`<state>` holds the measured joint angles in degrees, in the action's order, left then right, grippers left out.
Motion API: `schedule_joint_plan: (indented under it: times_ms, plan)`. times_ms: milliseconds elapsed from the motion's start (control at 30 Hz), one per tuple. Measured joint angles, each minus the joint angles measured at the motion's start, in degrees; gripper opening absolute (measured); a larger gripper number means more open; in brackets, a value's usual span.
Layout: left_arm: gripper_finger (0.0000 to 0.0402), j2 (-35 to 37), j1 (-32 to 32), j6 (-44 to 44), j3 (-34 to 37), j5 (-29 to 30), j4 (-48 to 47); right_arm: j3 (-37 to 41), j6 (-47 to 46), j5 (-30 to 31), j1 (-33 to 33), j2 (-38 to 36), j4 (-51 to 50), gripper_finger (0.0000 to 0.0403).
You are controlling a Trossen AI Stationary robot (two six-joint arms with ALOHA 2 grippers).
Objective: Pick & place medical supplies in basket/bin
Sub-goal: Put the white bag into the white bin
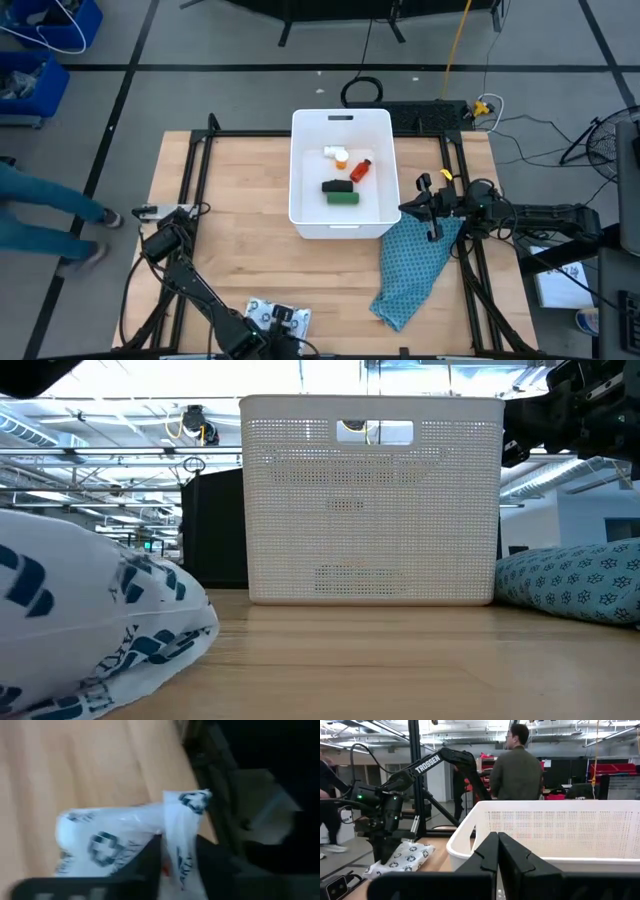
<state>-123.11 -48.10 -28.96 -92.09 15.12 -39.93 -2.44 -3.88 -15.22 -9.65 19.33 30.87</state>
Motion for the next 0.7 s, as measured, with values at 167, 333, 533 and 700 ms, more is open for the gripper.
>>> schedule_joint_plan:
  times_ms: [167,333,533,700]
  plan:
    - [0.0013,0.07,0.5,1.66,0.01,-3.81,0.69,0.04,0.0,0.02,0.0,0.0,0.09,0.0]
    - [0.0004,2.01,0.33,4.39,0.34,-3.59,-1.73,0.04,-0.82,0.04,0.01,-0.01,0.11,0.0]
    - [0.0003,9.64,-0.39,5.17,0.38,3.33,-6.55,0.04,-0.58,0.08,0.02,-0.04,0.13,0.0]
    - [0.0002,16.8,-1.35,7.59,0.48,12.06,-9.9,0.04,-0.5,0.02,0.01,-0.04,0.03,0.0]
